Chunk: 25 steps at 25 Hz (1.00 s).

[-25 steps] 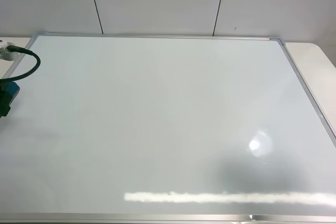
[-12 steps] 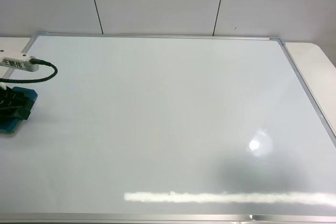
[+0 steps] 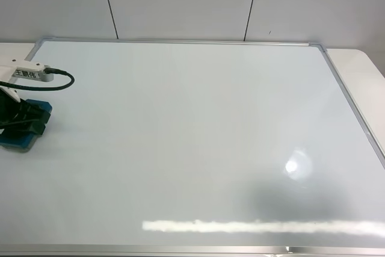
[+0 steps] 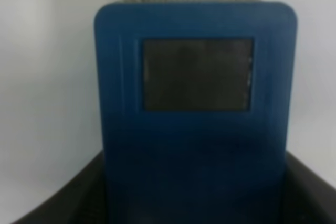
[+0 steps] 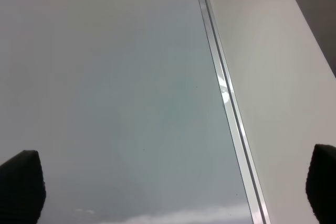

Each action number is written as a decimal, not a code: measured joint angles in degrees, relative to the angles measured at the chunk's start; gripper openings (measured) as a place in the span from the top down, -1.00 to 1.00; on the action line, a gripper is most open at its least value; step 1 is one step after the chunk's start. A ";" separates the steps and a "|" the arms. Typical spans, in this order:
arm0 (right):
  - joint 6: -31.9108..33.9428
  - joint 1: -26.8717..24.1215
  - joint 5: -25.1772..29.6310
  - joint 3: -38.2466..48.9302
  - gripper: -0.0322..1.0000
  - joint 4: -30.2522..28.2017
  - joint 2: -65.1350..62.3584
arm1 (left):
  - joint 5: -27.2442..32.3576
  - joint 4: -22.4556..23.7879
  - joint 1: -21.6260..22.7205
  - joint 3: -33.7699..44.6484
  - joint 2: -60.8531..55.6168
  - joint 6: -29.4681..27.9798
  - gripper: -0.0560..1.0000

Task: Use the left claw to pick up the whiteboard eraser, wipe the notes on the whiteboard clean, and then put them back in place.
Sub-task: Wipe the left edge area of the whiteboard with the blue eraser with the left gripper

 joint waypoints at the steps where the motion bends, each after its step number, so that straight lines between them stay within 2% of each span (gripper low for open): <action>1: 0.00 0.00 0.00 0.00 -0.98 0.00 0.00 | -0.06 0.00 -0.17 0.00 0.28 0.00 -0.14; 19: 0.00 0.00 0.00 0.00 -0.98 0.00 0.00 | -0.86 0.00 -0.86 0.00 0.58 -0.26 -0.14; 21: 0.00 0.00 0.00 0.00 -0.98 0.00 0.00 | -1.01 0.67 -0.86 0.00 0.58 -0.20 -0.33; 22: 0.00 0.00 0.00 0.00 -0.98 0.00 0.00 | -1.41 1.33 -0.86 0.00 0.58 -0.20 -0.55; 24: 0.00 0.00 0.00 0.00 -0.98 0.00 0.00 | -2.77 2.18 -0.86 0.00 0.58 -0.20 -0.85; 25: 0.00 0.00 0.00 0.00 -0.98 0.00 0.00 | -2.90 2.45 -0.86 0.00 0.58 -0.20 -0.90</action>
